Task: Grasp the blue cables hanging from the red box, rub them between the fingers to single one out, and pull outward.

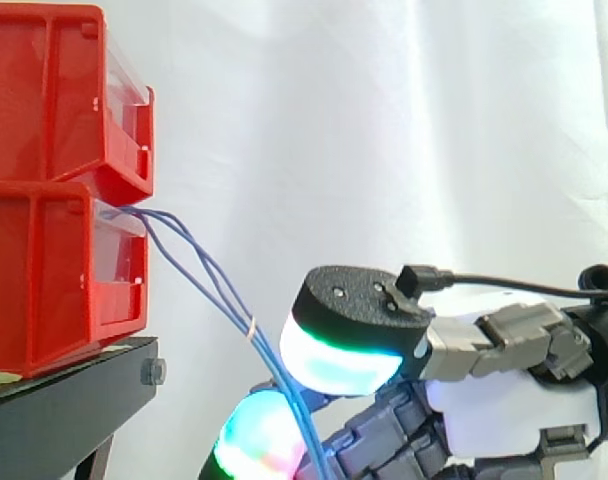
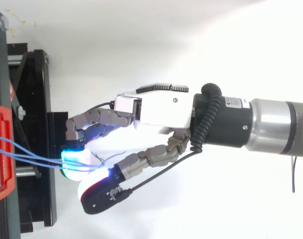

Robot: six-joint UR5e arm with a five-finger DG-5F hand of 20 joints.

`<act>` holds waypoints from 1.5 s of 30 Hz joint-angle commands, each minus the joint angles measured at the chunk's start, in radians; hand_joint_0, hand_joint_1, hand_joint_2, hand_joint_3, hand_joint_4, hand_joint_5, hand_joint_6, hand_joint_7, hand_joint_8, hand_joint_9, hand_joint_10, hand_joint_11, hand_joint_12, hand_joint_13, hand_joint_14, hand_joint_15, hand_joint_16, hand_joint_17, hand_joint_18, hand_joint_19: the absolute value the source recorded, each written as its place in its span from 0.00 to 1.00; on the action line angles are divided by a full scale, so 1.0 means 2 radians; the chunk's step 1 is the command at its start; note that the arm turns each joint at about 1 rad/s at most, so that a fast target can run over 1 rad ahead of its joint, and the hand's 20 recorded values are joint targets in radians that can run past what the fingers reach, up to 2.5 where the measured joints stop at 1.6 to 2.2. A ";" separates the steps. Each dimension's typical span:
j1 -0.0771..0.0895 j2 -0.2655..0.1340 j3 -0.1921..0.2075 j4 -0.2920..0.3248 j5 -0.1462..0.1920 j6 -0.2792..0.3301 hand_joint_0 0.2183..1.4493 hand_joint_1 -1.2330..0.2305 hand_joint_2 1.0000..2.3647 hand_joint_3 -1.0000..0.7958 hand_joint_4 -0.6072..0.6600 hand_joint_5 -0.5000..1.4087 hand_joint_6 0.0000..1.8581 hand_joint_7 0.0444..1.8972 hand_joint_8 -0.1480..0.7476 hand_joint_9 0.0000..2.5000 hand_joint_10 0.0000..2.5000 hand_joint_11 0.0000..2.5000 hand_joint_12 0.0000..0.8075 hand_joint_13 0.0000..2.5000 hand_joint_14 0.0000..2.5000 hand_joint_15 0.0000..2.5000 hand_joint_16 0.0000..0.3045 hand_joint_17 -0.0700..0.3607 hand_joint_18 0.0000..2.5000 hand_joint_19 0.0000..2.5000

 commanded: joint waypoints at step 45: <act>-0.011 0.044 0.018 -0.083 0.000 -0.001 0.25 0.31 0.00 0.28 0.65 0.17 0.42 0.51 0.49 0.26 0.00 0.12 0.43 0.24 0.00 0.10 0.14 0.38 0.21 0.24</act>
